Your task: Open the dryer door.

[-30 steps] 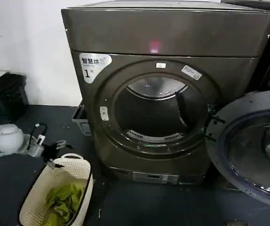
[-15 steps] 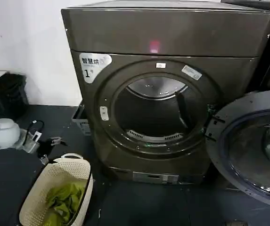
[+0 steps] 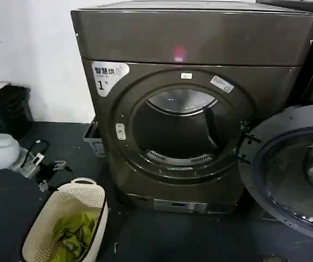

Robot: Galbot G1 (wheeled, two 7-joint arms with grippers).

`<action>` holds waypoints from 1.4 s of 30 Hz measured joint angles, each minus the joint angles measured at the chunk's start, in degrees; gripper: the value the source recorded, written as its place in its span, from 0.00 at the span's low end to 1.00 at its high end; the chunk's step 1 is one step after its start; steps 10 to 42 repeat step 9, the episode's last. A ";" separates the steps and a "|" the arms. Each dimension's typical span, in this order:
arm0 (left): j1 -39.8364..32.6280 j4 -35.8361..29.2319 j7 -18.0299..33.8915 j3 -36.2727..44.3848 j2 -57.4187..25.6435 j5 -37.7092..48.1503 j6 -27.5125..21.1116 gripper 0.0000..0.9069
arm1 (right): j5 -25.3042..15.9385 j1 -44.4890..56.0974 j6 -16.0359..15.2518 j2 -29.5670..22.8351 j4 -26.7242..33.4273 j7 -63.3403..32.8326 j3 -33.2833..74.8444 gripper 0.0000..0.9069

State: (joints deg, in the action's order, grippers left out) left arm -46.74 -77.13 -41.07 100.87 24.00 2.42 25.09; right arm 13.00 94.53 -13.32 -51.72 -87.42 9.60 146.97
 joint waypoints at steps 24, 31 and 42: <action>0.10 1.61 -1.50 -1.35 -0.99 -3.82 3.07 1.00 | -0.20 -0.01 0.05 -0.04 0.24 0.02 -0.15 1.00; 0.10 1.61 -1.50 -1.35 -0.99 -3.82 3.07 1.00 | -0.20 -0.01 0.05 -0.04 0.24 0.02 -0.15 1.00; 0.10 1.61 -1.50 -1.35 -0.99 -3.82 3.07 1.00 | -0.20 -0.01 0.05 -0.04 0.24 0.02 -0.15 1.00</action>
